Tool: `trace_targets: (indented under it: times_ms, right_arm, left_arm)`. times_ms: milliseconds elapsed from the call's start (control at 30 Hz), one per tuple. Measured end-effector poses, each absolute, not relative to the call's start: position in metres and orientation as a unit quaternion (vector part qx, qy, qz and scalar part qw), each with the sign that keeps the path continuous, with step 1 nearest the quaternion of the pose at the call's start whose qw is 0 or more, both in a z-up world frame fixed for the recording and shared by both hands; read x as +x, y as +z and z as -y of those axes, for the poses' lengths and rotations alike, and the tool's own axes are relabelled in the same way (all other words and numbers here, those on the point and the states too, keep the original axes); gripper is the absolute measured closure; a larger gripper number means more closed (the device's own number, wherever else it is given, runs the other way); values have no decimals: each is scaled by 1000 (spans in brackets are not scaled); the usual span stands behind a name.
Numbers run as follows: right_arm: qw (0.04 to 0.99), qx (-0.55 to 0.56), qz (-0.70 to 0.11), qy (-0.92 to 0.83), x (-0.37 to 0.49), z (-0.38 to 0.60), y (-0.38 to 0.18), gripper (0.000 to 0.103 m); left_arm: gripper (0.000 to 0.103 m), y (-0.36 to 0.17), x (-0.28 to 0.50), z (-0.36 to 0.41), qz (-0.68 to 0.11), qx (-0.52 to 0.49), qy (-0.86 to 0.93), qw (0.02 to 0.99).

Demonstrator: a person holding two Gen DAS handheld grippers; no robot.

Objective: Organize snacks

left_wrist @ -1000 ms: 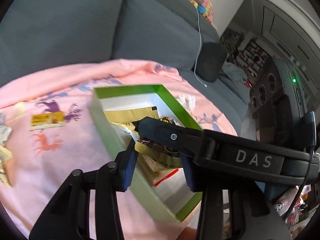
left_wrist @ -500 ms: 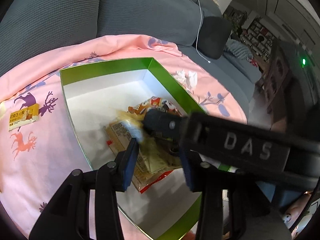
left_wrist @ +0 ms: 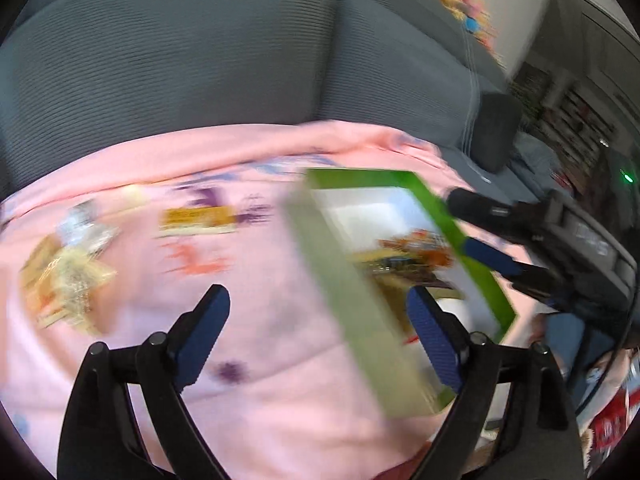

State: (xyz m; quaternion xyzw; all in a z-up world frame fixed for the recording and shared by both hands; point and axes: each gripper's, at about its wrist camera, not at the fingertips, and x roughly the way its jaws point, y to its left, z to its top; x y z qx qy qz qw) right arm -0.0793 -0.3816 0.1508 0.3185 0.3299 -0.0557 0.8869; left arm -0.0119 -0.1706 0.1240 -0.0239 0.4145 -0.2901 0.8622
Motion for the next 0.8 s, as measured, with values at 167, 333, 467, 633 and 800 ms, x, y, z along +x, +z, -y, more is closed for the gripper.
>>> trace_targets:
  times_ms: [167, 333, 467, 633, 800]
  right_arm:
    - [897, 282, -341, -12, -60, 343, 156, 16]
    - [892, 222, -389, 53, -27, 284, 144, 14]
    - [874, 170, -444, 102, -2, 229, 123, 14]
    - [853, 48, -498, 146, 26, 152, 95, 14]
    - [838, -74, -513, 171, 59, 99, 73, 14]
  left_arm:
    - [13, 110, -3, 92, -435, -37, -183, 881]
    - [13, 83, -2, 21, -469, -64, -96, 876]
    - [13, 53, -2, -28, -490, -111, -57, 863]
    - [13, 33, 8, -58, -515, -150, -36, 843]
    - [13, 32, 13, -74, -516, -166, -26, 840]
